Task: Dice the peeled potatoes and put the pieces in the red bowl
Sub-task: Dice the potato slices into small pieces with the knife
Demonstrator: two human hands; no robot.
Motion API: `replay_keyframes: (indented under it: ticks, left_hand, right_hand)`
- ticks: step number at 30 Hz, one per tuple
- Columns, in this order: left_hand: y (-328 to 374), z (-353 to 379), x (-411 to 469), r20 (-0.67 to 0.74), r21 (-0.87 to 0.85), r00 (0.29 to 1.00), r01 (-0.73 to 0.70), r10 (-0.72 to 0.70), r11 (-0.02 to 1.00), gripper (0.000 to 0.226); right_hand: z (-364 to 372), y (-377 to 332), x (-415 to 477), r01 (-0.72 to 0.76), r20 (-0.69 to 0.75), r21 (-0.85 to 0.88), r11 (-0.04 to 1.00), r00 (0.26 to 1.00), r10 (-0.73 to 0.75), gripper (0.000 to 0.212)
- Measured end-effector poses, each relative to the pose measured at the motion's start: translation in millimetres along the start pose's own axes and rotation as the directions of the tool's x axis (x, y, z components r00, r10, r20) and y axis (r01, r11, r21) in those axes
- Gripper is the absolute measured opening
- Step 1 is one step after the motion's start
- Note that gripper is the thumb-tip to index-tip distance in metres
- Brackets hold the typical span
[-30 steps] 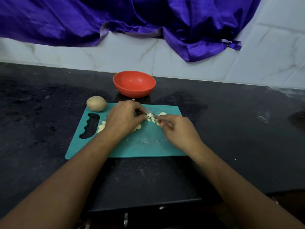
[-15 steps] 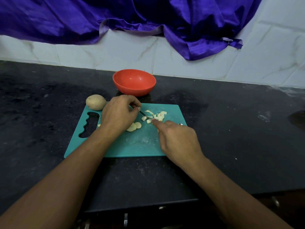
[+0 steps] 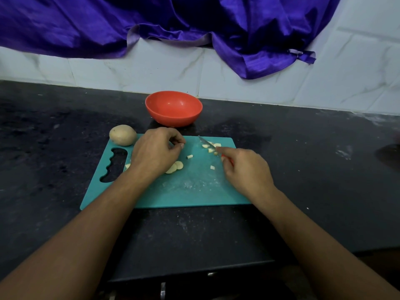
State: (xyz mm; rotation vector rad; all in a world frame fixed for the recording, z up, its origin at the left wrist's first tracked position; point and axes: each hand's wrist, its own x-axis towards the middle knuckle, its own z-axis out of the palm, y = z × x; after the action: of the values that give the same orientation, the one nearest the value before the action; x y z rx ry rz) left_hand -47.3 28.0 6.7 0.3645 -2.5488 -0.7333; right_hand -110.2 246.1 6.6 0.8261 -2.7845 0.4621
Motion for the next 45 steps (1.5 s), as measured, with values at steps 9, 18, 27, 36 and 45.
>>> replay_keyframes:
  ticks: [9, 18, 27, 36, 45]
  left_hand:
    - [-2, 0, 1, -0.057, -0.023, 0.998, 0.011, -0.012, 1.000, 0.014]
    - [-3, 1, 1, -0.035, -0.019, 0.999, 0.002, -0.003, 1.000, 0.015]
    - [-1, 1, -2, 0.011, 0.005, 1.000, -0.026, 0.026, 1.000, 0.013]
    - [6, 7, -2, 0.093, 0.131, 0.992, -0.097, 0.085, 0.987, 0.025]
    - [25, 9, 12, 0.164, 0.270, 0.982, -0.137, 0.095, 0.953, 0.008]
  right_hand:
    - [3, -25, -26, 0.175, -0.058, 0.026, 0.984, 0.983, -0.174, 0.042]
    - [2, -22, -22, 0.200, 0.031, -0.150, 0.968, 0.980, -0.197, 0.047]
    - [0, -6, -3, 0.083, 0.034, -0.179, 0.980, 0.996, -0.078, 0.046]
    - [10, 3, -8, 0.061, -0.167, 0.130, 0.990, 0.985, -0.039, 0.037]
    - [12, 8, -7, 0.014, -0.215, 0.233, 0.972, 0.976, 0.037, 0.034]
